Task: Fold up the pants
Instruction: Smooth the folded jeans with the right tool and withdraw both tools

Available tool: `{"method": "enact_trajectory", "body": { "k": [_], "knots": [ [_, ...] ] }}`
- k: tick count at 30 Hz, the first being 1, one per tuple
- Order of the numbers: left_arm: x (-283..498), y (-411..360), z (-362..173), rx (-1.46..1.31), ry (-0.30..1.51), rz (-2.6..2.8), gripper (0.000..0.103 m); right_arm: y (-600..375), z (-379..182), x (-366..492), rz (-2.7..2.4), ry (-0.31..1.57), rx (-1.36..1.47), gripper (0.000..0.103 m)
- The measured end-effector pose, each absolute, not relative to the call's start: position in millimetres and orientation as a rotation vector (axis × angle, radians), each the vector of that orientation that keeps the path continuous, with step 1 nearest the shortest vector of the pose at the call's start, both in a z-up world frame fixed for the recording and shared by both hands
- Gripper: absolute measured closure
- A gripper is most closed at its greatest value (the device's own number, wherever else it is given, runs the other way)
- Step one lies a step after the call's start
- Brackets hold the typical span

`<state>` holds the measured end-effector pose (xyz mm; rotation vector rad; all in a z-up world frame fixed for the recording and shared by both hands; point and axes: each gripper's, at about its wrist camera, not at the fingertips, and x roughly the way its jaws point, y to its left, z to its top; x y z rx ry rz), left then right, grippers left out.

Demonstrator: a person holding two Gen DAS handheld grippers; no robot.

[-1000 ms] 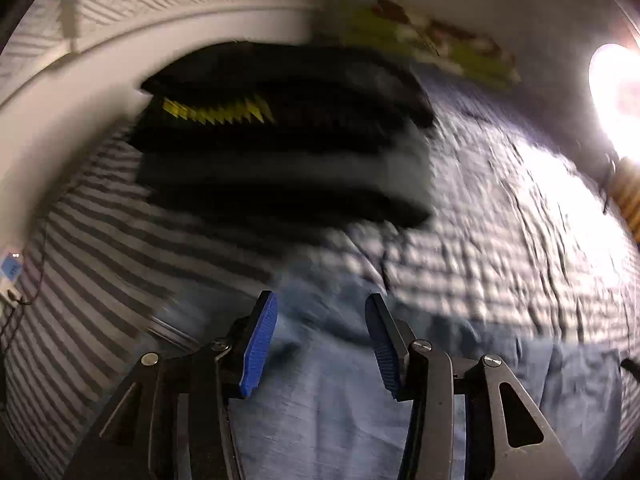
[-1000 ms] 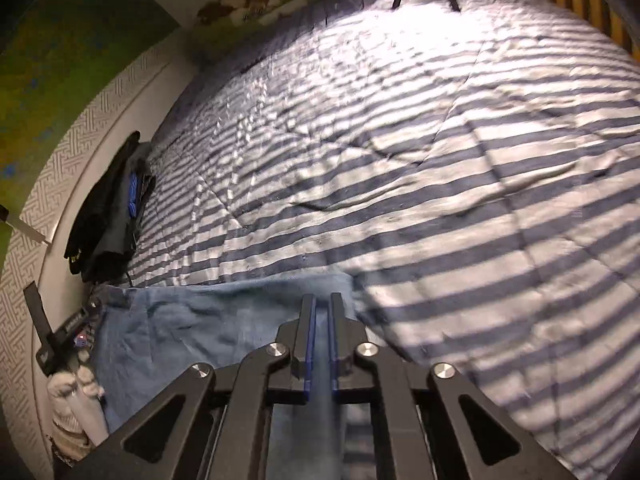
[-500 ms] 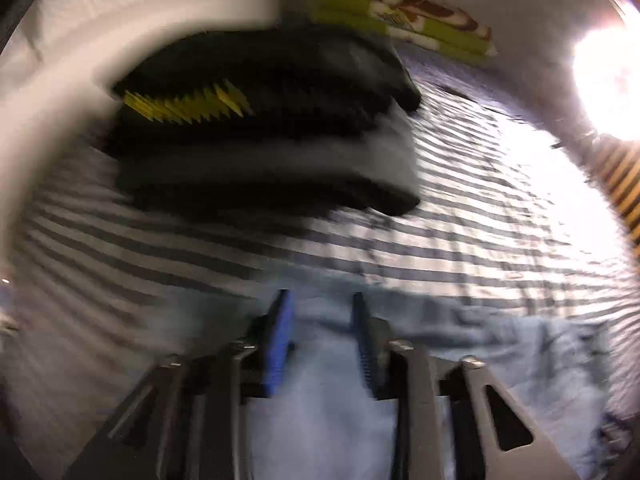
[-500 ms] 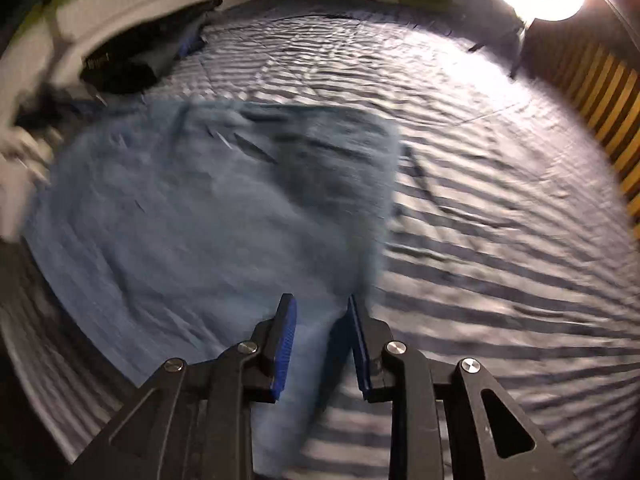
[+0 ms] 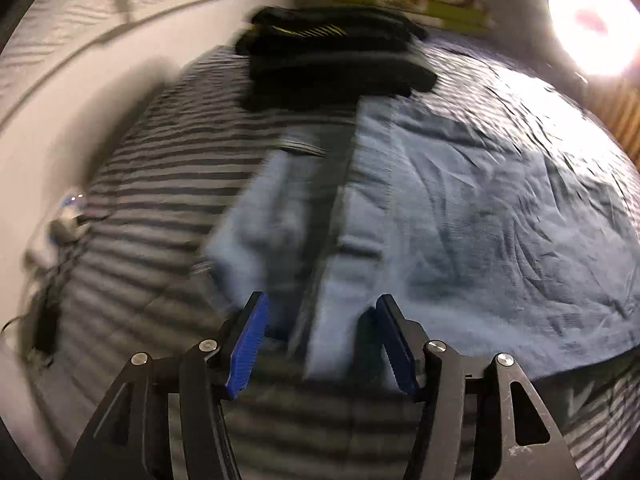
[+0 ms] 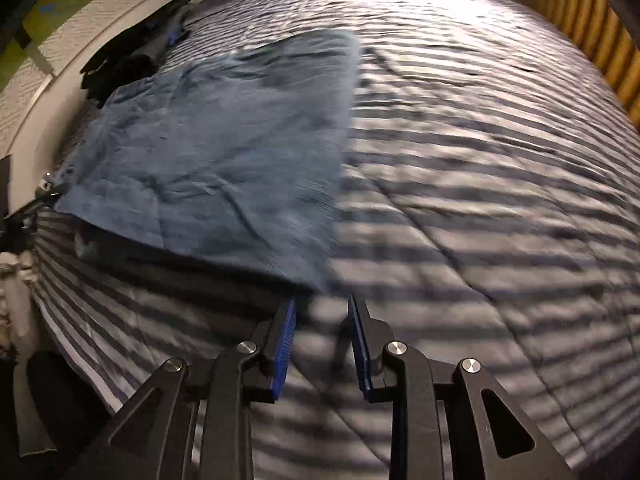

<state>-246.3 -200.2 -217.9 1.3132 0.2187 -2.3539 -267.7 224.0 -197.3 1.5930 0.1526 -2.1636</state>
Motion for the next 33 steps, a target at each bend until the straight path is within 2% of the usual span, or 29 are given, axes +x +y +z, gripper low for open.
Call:
{"method": "enact_trajectory", "body": {
  "k": [4, 7, 11, 13, 14, 17, 19, 23, 25, 27, 33],
  "knots": [
    [-233.5, -173.9, -176.9, 1.247, 0.231, -2.495, 0.044, 259.3, -174.8, -259.9, -2.219, -0.027, 1.551, 0.078],
    [-241.1, -130.6, -167.0, 1.256, 0.158, -2.601, 0.044, 273.0, -168.9, -263.5, -2.226, -0.189, 1.545, 0.078],
    [-260.0, -72.2, -184.8, 1.376, 0.113, -2.615, 0.044, 264.9, -173.0, -262.3, -2.229, -0.247, 1.522, 0.078],
    [-261.8, -64.0, -197.4, 1.414, 0.178, -2.620, 0.044, 259.7, -176.8, -258.4, -2.227, -0.235, 1.517, 0.075],
    [-263.4, -60.3, -209.3, 1.445, 0.172, -2.611, 0.044, 257.4, -180.0, -259.2, -2.235, -0.232, 1.515, 0.070],
    [-261.4, -39.6, -245.6, 1.574, -0.117, -2.539, 0.043, 253.7, -191.1, -267.2, -2.274, -0.219, 1.550, 0.067],
    [-251.5, -36.0, -239.7, 1.528, -0.149, -2.550, 0.043, 260.4, -194.6, -271.2, -2.259, -0.271, 1.555, 0.067],
    [-240.5, -17.3, -209.9, 1.471, -0.064, -2.621, 0.042, 277.5, -193.9, -276.2, -2.270, -0.370, 1.514, 0.067],
    [-240.3, 10.6, -194.8, 1.467, -0.125, -2.695, 0.036, 285.9, -195.6, -277.2, -2.278, -0.424, 1.511, 0.067],
    [-244.9, 49.7, -184.6, 1.475, -0.216, -2.785, 0.022, 293.1, -198.1, -278.0, -2.272, -0.456, 1.517, 0.067],
    [-279.5, 168.1, -186.1, 1.534, -0.355, -2.976, 0.020, 321.1, -196.9, -288.7, -2.272, -0.496, 1.504, 0.067]
  ]
}}
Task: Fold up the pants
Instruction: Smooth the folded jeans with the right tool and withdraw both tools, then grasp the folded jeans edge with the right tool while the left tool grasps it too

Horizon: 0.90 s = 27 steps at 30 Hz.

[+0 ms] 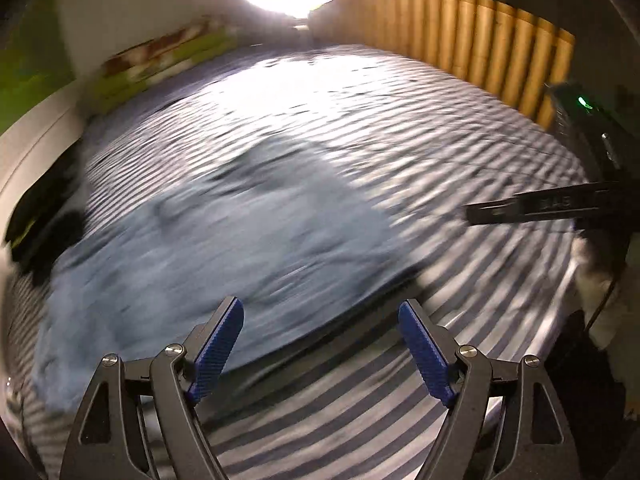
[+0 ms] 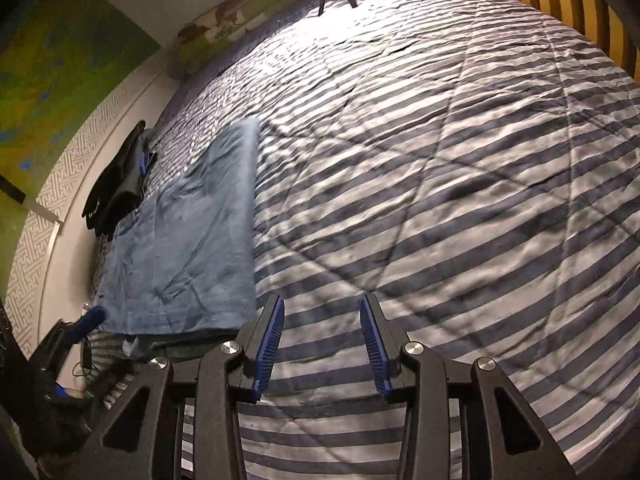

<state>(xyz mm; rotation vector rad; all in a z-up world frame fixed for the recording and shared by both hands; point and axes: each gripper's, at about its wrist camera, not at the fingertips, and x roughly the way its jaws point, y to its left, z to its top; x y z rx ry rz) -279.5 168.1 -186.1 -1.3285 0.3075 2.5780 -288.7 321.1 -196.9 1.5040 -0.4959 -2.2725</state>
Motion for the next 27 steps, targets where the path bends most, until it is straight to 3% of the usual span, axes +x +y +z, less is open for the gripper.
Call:
{"method": "enact_trajectory", "body": {
  "k": [5, 10, 11, 12, 13, 15, 17, 22, 27],
  "knots": [
    [-321.5, 231.6, -217.2, -1.403, 0.334, 2.514, 0.020, 348.3, -194.8, -302.7, -2.271, -0.546, 1.491, 0.067],
    [-351.7, 250.4, -260.7, -1.512, 0.472, 2.509, 0.022, 361.9, -196.7, -323.6, -2.235, -0.608, 1.489, 0.067],
    [-353.2, 247.2, -262.4, -1.492, 0.426, 2.513, 0.028, 361.5, -196.0, -330.4, -2.230, -0.612, 1.488, 0.067],
    [-354.5, 241.0, -262.9, -1.486, 0.378, 2.522, 0.046, 359.8, -195.1, -334.4, -2.225, -0.609, 1.484, 0.067],
    [-356.2, 234.6, -262.5, -1.490, 0.350, 2.533, 0.052, 357.2, -193.7, -340.1, -2.219, -0.601, 1.480, 0.067],
    [-358.9, 222.5, -261.1, -1.494, 0.290, 2.511, 0.074, 346.5, -189.6, -353.9, -2.206, -0.582, 1.471, 0.066],
    [-360.9, 212.7, -253.4, -1.487, 0.225, 2.503, 0.087, 332.3, -185.5, -370.2, -2.170, -0.585, 1.457, 0.065],
    [-359.2, 185.1, -229.8, -1.416, -0.018, 2.503, 0.090, 284.9, -192.1, -415.3, -2.036, -0.650, 1.462, 0.062],
    [-349.7, 172.5, -210.1, -1.338, -0.066, 2.503, 0.090, 237.8, -212.3, -467.4, -1.997, -0.699, 1.522, 0.061]
  ]
}}
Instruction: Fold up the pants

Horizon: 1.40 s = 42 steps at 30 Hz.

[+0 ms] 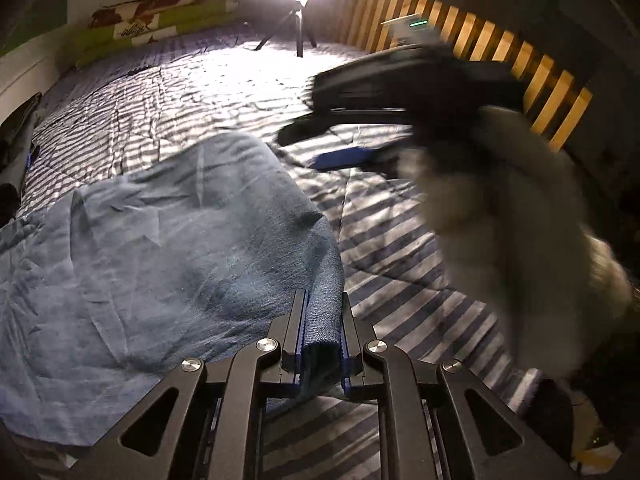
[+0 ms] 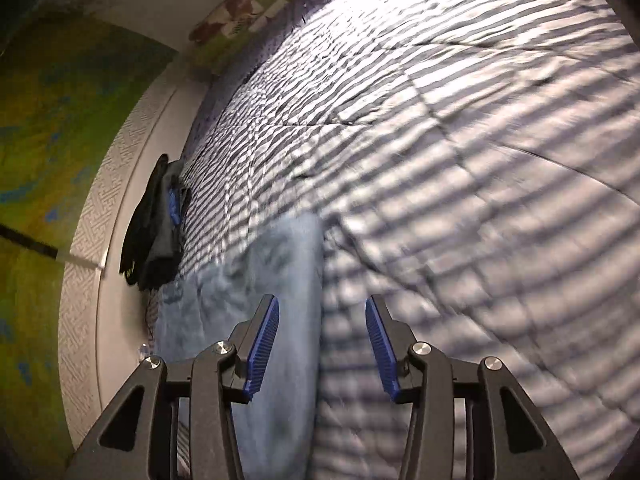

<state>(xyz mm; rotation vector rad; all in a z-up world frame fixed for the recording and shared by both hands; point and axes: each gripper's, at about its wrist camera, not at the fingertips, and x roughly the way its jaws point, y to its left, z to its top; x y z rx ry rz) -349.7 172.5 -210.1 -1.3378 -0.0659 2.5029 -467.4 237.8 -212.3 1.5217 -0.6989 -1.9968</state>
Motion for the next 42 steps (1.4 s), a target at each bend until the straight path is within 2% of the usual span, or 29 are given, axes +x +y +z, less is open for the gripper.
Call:
{"method": "enact_trajectory", "body": {
  "k": [5, 7, 9, 18, 22, 27, 34, 37, 42],
  "knots": [
    [-337.2, 157.8, -194.8, -1.276, -0.144, 2.496, 0.090, 207.0, -229.5, -503.0, -1.944, -0.756, 1.591, 0.061],
    [-332.2, 151.9, -190.8, -1.257, -0.181, 2.487, 0.090, 201.1, -228.2, -506.4, -1.949, -0.750, 1.601, 0.082],
    [-323.9, 147.6, -184.6, -1.231, -0.208, 2.492, 0.091, 197.5, -217.8, -505.2, -1.976, -0.729, 1.598, 0.090],
    [-279.6, 78.0, -147.6, -1.071, -0.454, 2.521, 0.091, 158.2, -122.0, -476.1, -2.123, -0.575, 1.470, 0.093],
    [-250.9, 28.8, -128.1, -1.002, -0.542, 2.571, 0.092, 116.6, -87.0, -460.9, -2.158, -0.518, 1.421, 0.093],
    [-218.8, -43.3, -113.8, -0.940, -0.651, 2.642, 0.092, 30.0, -53.1, -438.6, -2.180, -0.353, 1.343, 0.093],
    [-189.7, -155.9, -130.5, -0.943, -0.815, 2.740, 0.093, -98.7, -57.8, -420.5, -2.167, -0.166, 1.344, 0.093],
    [-182.8, -200.9, -142.9, -0.946, -0.867, 2.790, 0.093, -151.8, -71.2, -416.5, -2.167, -0.064, 1.354, 0.093],
    [-176.6, -260.1, -184.4, -0.957, -1.063, 2.776, 0.093, -228.1, -106.0, -410.1, -2.167, 0.084, 1.385, 0.093]
  ]
}}
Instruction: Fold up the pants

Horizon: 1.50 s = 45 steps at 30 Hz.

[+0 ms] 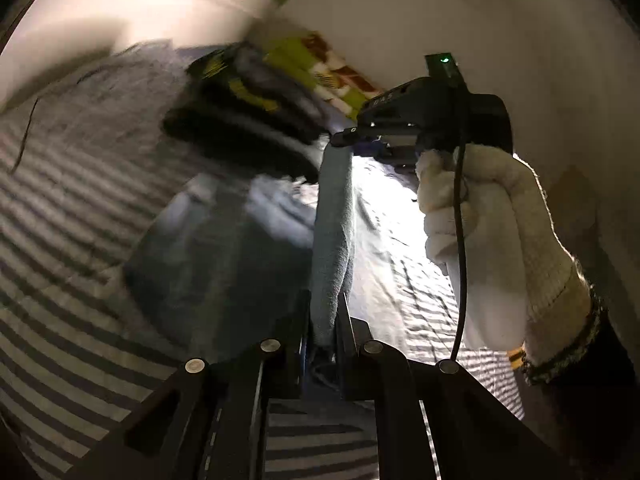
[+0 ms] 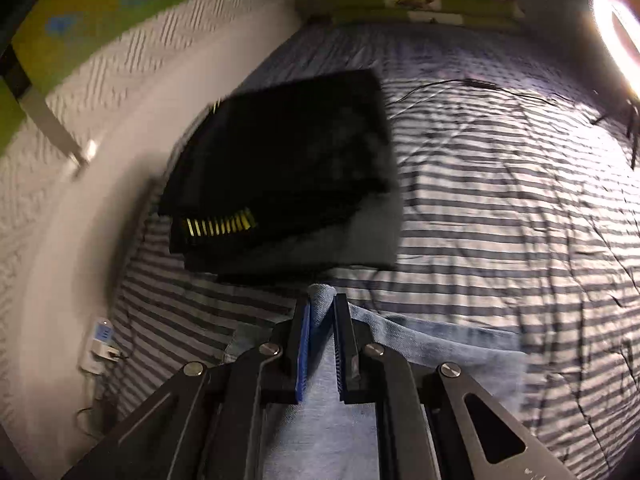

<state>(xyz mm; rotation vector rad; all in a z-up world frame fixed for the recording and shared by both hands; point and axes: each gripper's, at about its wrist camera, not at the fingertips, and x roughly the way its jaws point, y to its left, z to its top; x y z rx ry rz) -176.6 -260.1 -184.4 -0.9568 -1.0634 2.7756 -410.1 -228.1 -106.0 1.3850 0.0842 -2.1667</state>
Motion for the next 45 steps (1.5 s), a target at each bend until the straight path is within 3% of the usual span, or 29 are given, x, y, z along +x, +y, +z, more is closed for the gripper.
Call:
{"method": "enact_trajectory", "body": {
  "k": [6, 15, 18, 23, 25, 26, 27, 28, 32, 36, 40, 43, 45],
  "knots": [
    [-170.8, -309.3, -227.4, -1.016, -1.258, 2.710, 0.093, -273.4, -135.3, -399.4, -2.164, 0.185, 1.400, 0.093],
    [-156.2, -313.0, -230.3, -1.041, -1.225, 2.738, 0.093, -304.6, -162.5, -385.6, -2.162, 0.271, 1.410, 0.093],
    [-156.0, -316.6, -237.9, -1.046, -1.288, 2.715, 0.093, -314.9, -168.6, -384.6, -2.129, 0.345, 1.388, 0.090],
    [-148.5, -329.7, -236.1, -1.115, -1.350, 2.776, 0.084, -291.2, -123.2, -378.9, -2.020, 0.259, 1.263, 0.082],
    [-143.7, -330.1, -224.3, -1.105, -1.291, 2.863, 0.085, -255.4, -89.7, -368.9, -2.024, 0.216, 1.180, 0.074],
    [-141.3, -327.6, -215.7, -1.102, -1.225, 2.935, 0.079, -235.9, -79.7, -363.3, -2.031, 0.204, 1.160, 0.069],
    [-139.5, -325.0, -208.9, -1.107, -1.169, 3.003, 0.065, -219.2, -74.2, -357.1, -2.034, 0.196, 1.148, 0.068],
    [-137.4, -322.9, -202.8, -1.087, -1.128, 3.056, 0.063, -200.5, -71.2, -350.6, -2.040, 0.193, 1.141, 0.067],
    [-137.7, -314.2, -187.6, -0.924, -1.171, 2.976, 0.063, -106.3, -95.5, -309.1, -2.113, 0.230, 1.187, 0.067],
    [-160.1, -279.8, -177.9, -0.953, -0.968, 3.000, 0.062, -42.3, -134.4, -280.5, -2.253, 0.248, 1.268, 0.068],
    [-182.8, -250.3, -185.5, -1.003, -0.877, 2.936, 0.062, -14.0, -156.5, -261.0, -2.242, 0.101, 1.327, 0.069],
    [-201.6, -244.9, -208.2, -1.198, -0.755, 3.049, 0.062, -30.5, -170.8, -240.5, -2.247, 0.246, 1.269, 0.069],
    [-207.6, -249.7, -226.3, -1.300, -0.721, 3.070, 0.074, -39.5, -189.9, -230.5, -2.200, 0.320, 1.296, 0.069]
  ]
}}
